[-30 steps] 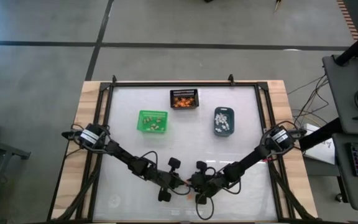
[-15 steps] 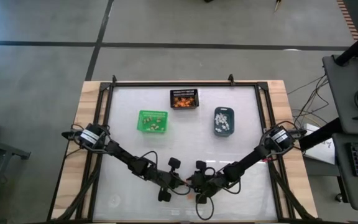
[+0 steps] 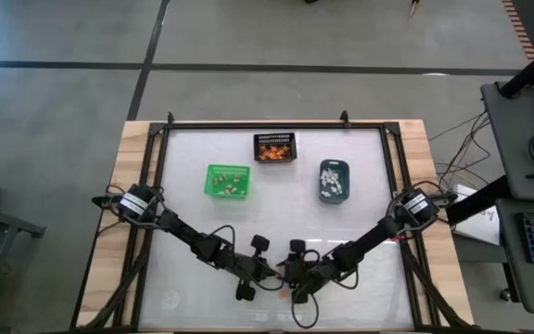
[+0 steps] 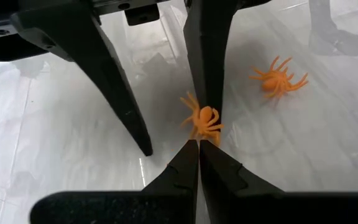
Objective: Sort Halloween decoration
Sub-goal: Put the orange spider toy into the black bin
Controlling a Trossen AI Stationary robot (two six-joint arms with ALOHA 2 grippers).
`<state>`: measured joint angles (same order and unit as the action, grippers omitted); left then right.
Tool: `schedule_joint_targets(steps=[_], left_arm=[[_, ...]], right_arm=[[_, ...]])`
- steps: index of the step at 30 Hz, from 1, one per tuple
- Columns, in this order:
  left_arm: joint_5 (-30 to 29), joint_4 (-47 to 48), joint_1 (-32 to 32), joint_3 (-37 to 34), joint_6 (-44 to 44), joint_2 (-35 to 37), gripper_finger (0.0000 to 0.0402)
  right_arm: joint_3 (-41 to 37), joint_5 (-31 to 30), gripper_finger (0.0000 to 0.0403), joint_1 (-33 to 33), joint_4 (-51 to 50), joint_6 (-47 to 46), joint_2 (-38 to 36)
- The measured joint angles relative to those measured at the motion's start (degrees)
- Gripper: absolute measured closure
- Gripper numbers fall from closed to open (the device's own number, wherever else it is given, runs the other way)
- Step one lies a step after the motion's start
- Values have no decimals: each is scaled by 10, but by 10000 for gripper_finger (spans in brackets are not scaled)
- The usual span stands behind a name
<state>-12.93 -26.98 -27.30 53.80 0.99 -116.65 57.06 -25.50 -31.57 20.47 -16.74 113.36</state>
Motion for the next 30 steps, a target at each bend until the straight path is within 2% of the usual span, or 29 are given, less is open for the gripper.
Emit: schedule_joint_targets(steps=[9, 22, 30], left_arm=[[0, 0, 0, 0, 2, 0, 402], [-1, 0, 0, -1, 11, 0, 402], [-16, 2, 0, -3, 22, 0, 402]], right_arm=[[5, 7, 277, 0, 0, 13, 0], [5, 13, 367, -2, 0, 9, 0], [5, 14, 390, -4, -1, 9, 0]])
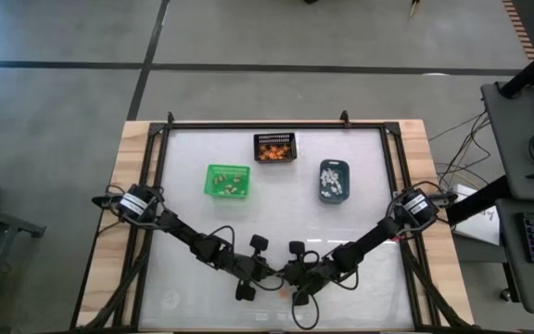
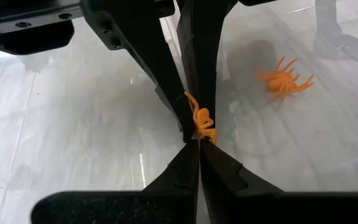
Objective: Sort Halloween decoration
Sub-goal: Put the orange spider toy into the black bin
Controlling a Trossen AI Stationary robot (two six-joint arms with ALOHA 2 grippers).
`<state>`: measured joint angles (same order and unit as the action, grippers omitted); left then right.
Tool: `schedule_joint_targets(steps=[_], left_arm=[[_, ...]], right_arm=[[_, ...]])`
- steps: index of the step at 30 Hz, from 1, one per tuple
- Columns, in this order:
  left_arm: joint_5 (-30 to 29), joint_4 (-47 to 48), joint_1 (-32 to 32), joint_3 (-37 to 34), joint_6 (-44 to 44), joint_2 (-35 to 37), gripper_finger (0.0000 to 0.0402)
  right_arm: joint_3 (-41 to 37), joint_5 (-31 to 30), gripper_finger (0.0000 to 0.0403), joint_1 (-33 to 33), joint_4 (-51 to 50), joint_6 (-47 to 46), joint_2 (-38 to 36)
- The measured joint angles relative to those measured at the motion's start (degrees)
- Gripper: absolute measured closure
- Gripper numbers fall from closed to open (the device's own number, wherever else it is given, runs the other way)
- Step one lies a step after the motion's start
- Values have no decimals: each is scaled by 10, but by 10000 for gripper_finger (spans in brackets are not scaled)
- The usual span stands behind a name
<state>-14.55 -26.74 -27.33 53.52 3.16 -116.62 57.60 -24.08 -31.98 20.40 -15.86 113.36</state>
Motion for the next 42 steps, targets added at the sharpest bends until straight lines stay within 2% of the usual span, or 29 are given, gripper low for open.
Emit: schedule_joint_targets(steps=[15, 20, 24, 29, 33, 37, 39, 42], left_arm=[[-15, 19, 0, 0, 19, 7, 402], [-45, 104, 0, -4, 22, 40, 402], [-51, 158, 0, -37, 28, 89, 402], [-54, 153, -5, -114, 76, 186, 402], [-98, 138, -17, -162, 98, 269, 402], [-155, 108, -23, -195, 98, 338, 402], [-177, 100, -23, -208, 97, 364, 402], [-192, 81, -22, -221, 94, 392, 402]], right_arm=[[0, 2, 390, 0, -3, 0, -4], [1, 6, 390, 0, -18, 0, -8], [1, 5, 390, 1, -108, -27, -41], [1, -29, 390, 26, -230, -41, -123], [0, -72, 390, 78, -290, -16, -192], [0, -70, 390, 179, -288, 14, -242], [1, -47, 390, 244, -284, 11, -257], [2, 43, 390, 355, -268, -6, -263]])
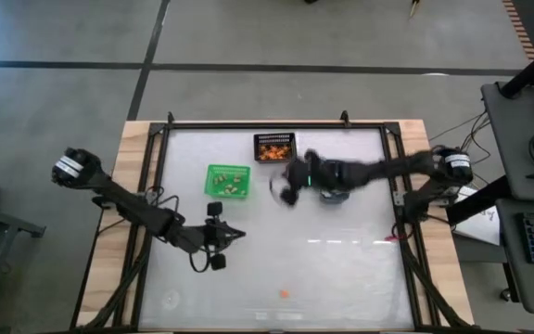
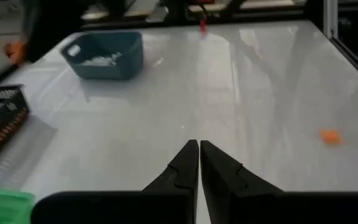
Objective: Sort Halloween decoration
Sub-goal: Put the orange spider toy into the black bin
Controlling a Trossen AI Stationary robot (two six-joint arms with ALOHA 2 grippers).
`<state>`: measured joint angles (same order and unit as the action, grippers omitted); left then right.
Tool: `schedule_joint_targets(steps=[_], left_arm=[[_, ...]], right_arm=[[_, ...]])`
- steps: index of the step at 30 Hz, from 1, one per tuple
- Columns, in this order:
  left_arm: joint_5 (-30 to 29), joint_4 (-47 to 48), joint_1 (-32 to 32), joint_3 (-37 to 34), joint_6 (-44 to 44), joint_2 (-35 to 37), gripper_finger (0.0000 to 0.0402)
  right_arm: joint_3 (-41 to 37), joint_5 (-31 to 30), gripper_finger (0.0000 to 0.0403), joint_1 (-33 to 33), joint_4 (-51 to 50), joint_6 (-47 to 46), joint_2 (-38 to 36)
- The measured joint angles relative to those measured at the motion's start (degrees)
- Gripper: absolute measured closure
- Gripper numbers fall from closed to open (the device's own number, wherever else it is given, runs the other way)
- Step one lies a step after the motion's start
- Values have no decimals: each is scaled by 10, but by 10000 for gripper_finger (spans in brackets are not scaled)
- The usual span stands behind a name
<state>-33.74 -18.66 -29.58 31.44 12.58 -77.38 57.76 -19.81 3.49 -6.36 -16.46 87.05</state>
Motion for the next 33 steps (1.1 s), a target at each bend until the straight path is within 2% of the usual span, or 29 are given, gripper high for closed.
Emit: schedule_joint_targets(steps=[5, 10, 23, 33], left_arm=[[-33, -2, 0, -2, -9, 14, 402], [-34, -3, 1, 4, -20, 0, 402], [-49, -15, 1, 6, -15, -40, 402], [-49, -25, 1, 6, -10, -47, 402]], right_arm=[[0, 119, 390, 161, 39, -31, 23], [0, 190, 390, 240, 83, -35, 68], [0, 198, 382, 253, 98, 4, 88], [0, 198, 274, 253, 97, -1, 88]])
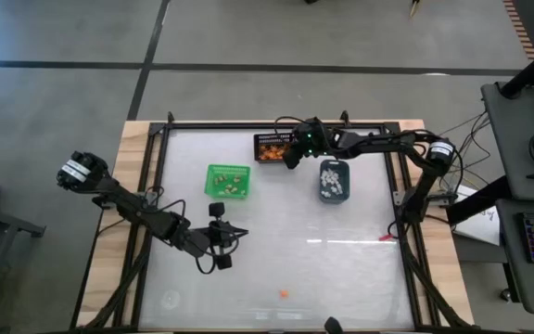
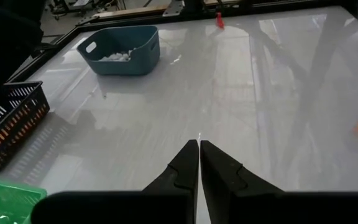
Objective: Sort Halloween decoration
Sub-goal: Put the orange spider toy into the black bin
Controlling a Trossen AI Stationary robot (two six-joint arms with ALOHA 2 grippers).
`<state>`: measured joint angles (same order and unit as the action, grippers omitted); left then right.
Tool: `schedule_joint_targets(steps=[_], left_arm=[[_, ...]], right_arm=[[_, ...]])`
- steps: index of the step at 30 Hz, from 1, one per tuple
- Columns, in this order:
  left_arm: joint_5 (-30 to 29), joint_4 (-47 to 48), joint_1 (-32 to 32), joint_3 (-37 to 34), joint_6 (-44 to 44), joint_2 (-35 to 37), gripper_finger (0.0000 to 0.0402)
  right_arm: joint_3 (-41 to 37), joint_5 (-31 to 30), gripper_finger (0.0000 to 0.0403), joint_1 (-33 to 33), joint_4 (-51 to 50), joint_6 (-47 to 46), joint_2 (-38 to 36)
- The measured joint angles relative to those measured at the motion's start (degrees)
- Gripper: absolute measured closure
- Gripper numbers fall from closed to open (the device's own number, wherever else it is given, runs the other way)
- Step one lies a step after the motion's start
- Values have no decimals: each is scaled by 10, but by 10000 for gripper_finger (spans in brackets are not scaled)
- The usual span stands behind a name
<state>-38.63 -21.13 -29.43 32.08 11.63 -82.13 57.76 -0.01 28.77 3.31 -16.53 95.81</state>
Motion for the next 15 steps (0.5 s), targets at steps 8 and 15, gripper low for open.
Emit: schedule_joint_targets(steps=[8, 15], left_arm=[[1, -18, 0, 0, 40, 0, 402], [7, -62, 0, 0, 69, -6, 402]], right_arm=[[0, 0, 237, -16, -68, -19, -65], [-1, 0, 248, -114, -151, -19, -165]])
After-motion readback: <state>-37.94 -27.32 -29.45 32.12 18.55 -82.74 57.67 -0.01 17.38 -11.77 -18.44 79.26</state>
